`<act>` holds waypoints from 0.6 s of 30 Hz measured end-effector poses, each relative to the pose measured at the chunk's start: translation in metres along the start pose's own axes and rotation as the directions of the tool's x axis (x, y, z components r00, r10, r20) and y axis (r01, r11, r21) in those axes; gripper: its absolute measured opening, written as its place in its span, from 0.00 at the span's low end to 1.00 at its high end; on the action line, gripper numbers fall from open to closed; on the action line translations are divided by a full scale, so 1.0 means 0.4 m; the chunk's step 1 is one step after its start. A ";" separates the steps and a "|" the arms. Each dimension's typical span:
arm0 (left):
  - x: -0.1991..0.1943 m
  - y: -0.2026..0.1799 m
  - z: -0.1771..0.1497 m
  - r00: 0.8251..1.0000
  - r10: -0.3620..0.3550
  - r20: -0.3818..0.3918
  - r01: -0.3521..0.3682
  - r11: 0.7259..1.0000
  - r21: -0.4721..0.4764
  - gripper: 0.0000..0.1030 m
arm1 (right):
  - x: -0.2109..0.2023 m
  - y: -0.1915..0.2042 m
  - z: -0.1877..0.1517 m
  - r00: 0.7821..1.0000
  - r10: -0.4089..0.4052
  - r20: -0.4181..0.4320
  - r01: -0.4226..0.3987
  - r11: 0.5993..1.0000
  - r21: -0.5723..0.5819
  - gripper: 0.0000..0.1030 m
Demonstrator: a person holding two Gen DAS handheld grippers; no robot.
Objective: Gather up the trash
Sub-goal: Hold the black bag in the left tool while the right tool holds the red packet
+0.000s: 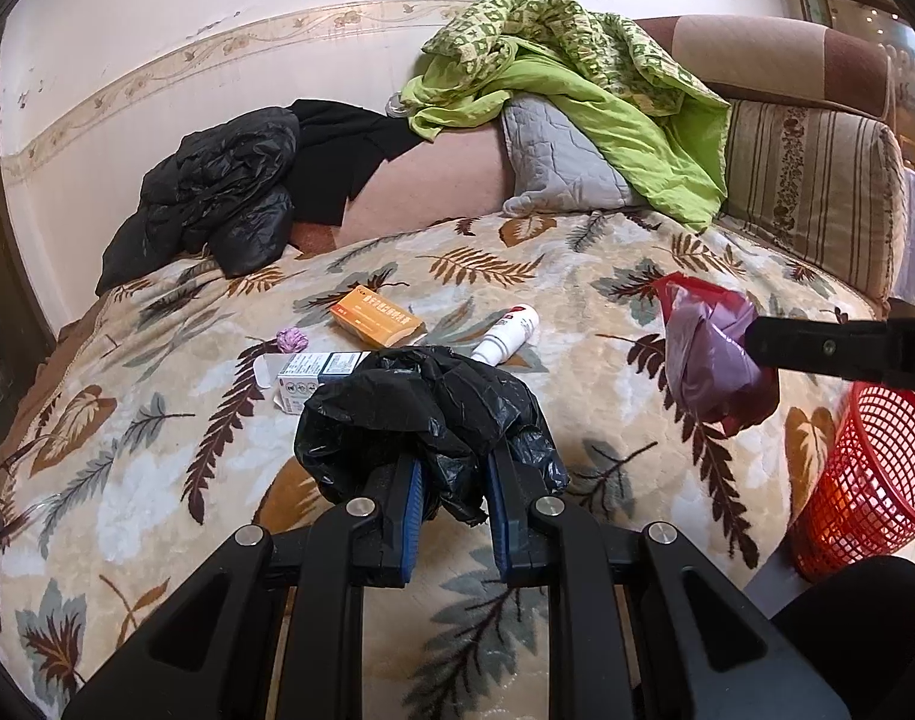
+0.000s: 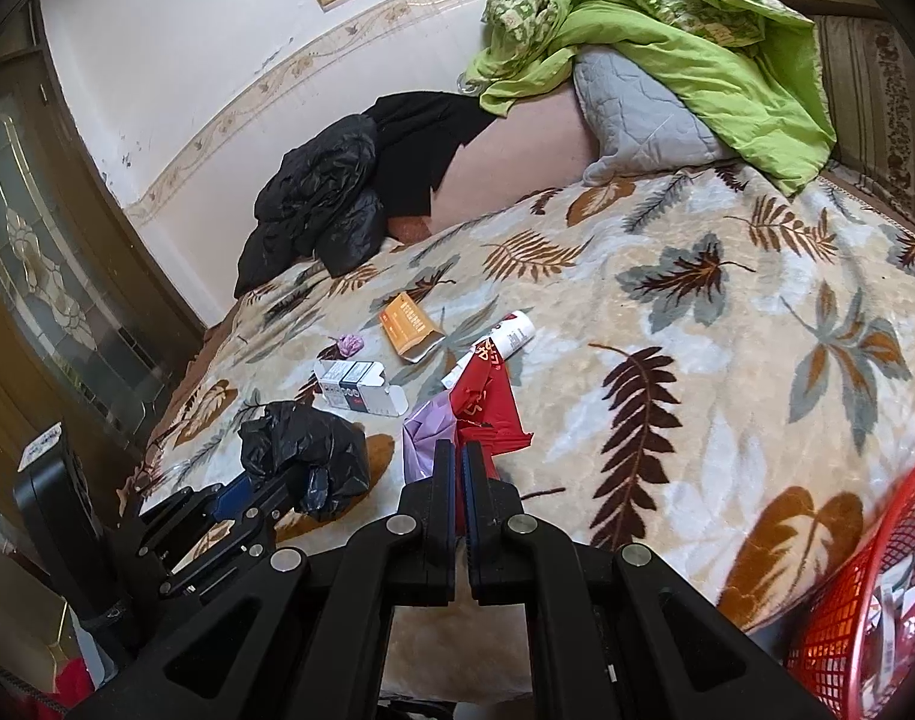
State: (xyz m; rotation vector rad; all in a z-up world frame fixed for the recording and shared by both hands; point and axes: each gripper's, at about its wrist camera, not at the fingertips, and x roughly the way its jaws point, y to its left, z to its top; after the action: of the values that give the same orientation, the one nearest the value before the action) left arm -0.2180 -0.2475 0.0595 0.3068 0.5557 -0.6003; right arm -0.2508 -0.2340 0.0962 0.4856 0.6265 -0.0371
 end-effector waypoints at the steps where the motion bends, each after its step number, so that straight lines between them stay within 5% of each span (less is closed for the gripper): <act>1: -0.004 -0.004 -0.001 1.000 0.001 0.001 -0.001 1.000 0.004 0.17 | -0.004 0.000 -0.001 1.000 0.000 0.002 0.000 1.000 0.002 0.03; 18: -0.062 -0.050 0.004 1.000 -0.010 0.021 0.009 0.999 0.043 0.17 | -0.088 -0.030 -0.022 0.999 -0.007 0.035 0.006 1.000 0.030 0.03</act>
State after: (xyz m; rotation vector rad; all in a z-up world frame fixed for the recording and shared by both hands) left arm -0.2466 -0.2529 0.0725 0.3382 0.5242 -0.6249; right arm -0.2862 -0.2447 0.1050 0.5113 0.5938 -0.0610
